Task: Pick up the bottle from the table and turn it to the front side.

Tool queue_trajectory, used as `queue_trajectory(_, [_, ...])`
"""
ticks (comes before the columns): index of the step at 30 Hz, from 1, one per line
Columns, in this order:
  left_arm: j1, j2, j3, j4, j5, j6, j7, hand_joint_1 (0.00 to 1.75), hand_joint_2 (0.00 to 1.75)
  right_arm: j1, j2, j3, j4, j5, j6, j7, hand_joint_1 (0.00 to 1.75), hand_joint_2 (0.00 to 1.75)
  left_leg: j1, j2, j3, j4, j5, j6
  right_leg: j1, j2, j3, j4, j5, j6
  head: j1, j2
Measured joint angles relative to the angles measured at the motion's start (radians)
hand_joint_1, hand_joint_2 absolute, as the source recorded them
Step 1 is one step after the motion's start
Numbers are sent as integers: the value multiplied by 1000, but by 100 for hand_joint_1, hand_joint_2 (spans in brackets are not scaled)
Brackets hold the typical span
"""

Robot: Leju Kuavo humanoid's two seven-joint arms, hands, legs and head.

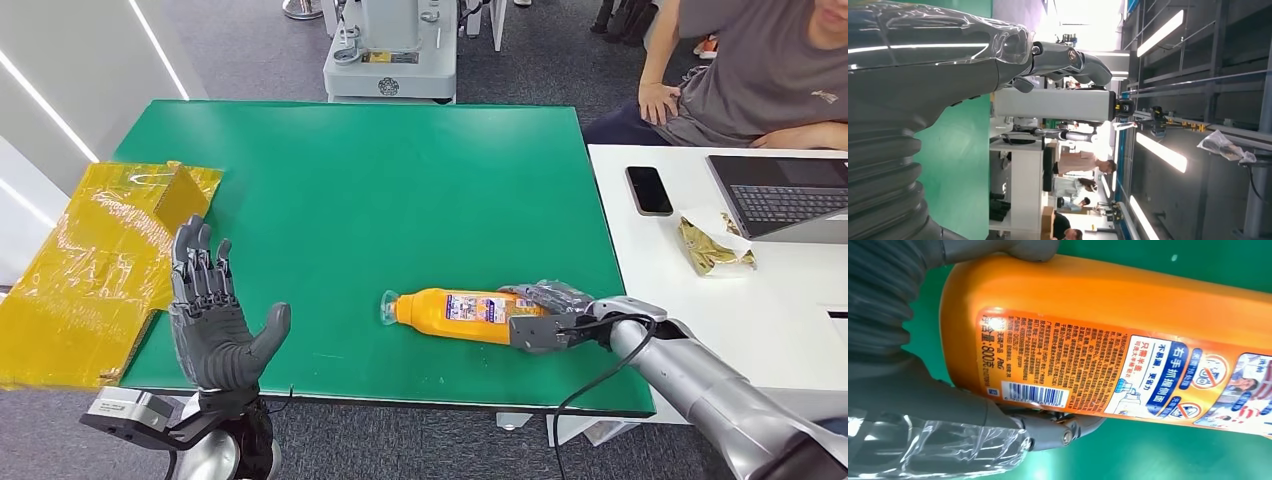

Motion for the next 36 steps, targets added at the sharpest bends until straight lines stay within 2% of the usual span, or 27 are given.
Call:
queue_trajectory(6, [1, 0, 0, 0, 4, 26, 0, 0, 175, 36, 54, -68, 0, 17, -238, -29, 175, 175, 0, 0, 0, 0, 0, 0, 0, 0, 0, 0, 0, 0, 0, 0])
queue_trajectory(9, [2, 0, 0, 0, 6, 32, 0, 0, 175, 57, 90, -115, 0, 10, -309, -38, 175, 175, 0, -1, 0, 0, 0, 0, 0, -1, 0, 0, 0, 0, 0, 0])
queue_trajectory(16, [2, 0, 0, 0, 9, 44, 0, 0, 175, 105, 142, -212, -22, -45, -358, -76, 175, 175, 0, -1, -1, 0, 0, 0, 0, -1, 0, 0, 0, 0, 0, 0])
queue_trajectory(25, [2, 0, 0, 0, 11, 50, 0, 0, 175, 128, 162, -250, -43, -66, -379, -97, 175, 175, 0, -1, -1, 0, 0, 0, 0, -2, 0, 0, 0, 0, 0, 0])
queue_trajectory(31, [-1, 0, 0, 5, 27, 45, 0, 0, 175, 176, 199, -305, -103, -114, -518, -162, 175, 175, 0, -1, -1, -1, 0, 0, 0, -1, -1, 0, -1, 0, 0, 0])
queue_trajectory(36, [-50, 4, 6, 72, 27, 7, 5, 0, 175, 219, 247, -326, -148, -114, -627, -225, 175, 175, 0, -1, -1, -1, 0, 0, 0, -1, -1, 1, -1, 0, 0, 0])
